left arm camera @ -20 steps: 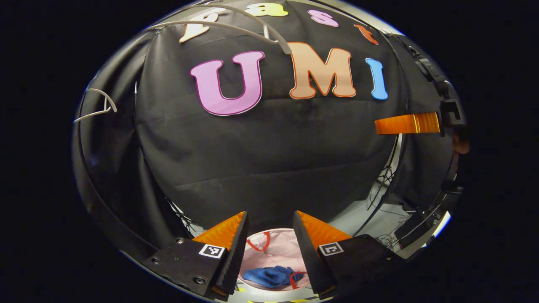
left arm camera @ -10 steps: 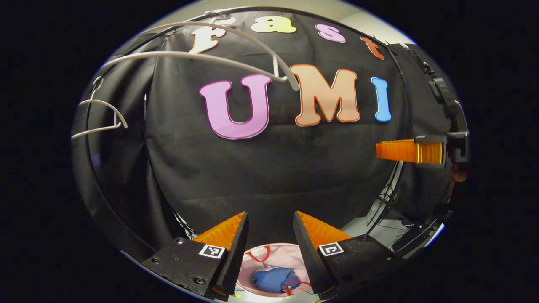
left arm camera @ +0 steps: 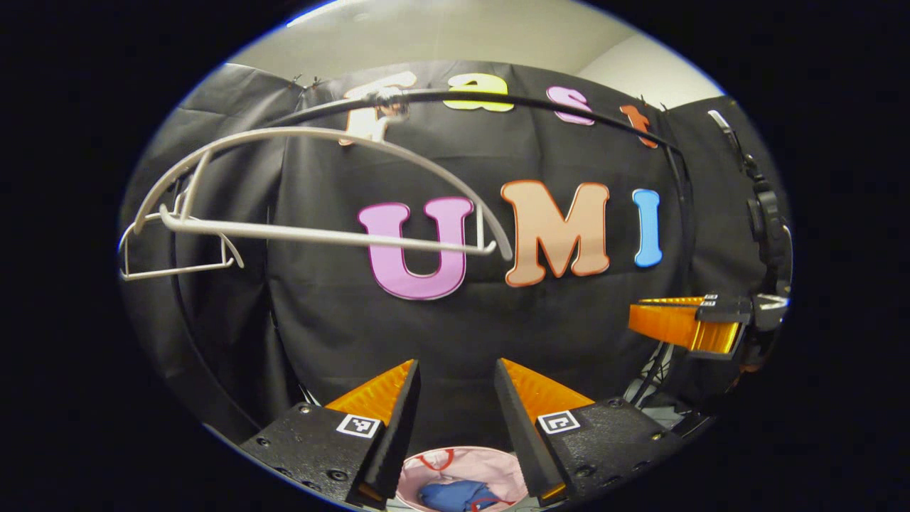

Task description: Grasp the clothes on the hanger with both hands and then place them into the laundry hamper below.

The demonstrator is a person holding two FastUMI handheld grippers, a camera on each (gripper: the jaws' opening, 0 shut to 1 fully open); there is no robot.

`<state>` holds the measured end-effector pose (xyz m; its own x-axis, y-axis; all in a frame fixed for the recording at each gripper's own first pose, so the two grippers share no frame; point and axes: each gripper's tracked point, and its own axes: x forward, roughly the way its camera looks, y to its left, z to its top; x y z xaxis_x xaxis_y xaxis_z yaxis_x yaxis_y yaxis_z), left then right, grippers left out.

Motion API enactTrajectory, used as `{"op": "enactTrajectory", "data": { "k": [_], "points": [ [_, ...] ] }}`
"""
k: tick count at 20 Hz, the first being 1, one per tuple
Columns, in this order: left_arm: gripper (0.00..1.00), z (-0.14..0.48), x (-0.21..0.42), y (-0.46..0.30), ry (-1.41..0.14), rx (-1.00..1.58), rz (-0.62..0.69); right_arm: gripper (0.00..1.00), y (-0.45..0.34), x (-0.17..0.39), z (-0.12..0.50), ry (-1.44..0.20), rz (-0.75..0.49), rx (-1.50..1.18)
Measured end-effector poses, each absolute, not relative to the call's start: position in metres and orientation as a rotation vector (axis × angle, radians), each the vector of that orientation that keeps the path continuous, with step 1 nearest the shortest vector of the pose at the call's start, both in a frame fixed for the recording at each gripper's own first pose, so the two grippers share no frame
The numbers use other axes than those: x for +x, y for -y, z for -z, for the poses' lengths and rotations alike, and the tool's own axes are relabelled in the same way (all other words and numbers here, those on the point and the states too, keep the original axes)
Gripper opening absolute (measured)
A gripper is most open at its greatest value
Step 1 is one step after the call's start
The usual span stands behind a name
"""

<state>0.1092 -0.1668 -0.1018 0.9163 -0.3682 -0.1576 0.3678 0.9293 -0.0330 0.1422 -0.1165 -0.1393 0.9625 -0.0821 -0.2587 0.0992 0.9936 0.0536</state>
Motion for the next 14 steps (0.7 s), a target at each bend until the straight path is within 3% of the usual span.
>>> {"op": "enactTrajectory", "data": {
  "k": [6,7,8,10,11,14],
  "points": [
    [0.69,0.035,0.100,0.160,-0.083,-0.036,0.371,0.09,0.098,0.123,0.088,-0.197,0.063,0.014],
    [0.69,0.027,0.098,0.158,-0.079,-0.040,0.369,0.13,0.097,0.120,0.083,-0.193,0.060,0.011],
    [0.69,0.019,0.097,0.156,-0.074,-0.046,0.366,0.09,0.094,0.116,0.076,-0.186,0.058,0.012],
    [0.69,0.004,0.093,0.149,-0.067,-0.048,0.351,0.13,0.089,0.109,0.060,-0.163,0.055,0.011],
    [0.69,-0.002,0.091,0.145,-0.064,-0.048,0.344,0.09,0.087,0.107,0.055,-0.158,0.054,0.017],
    [0.66,-0.022,0.087,0.136,-0.057,-0.045,0.319,0.09,0.086,0.100,0.033,-0.138,0.061,0.043]
  ]
}}
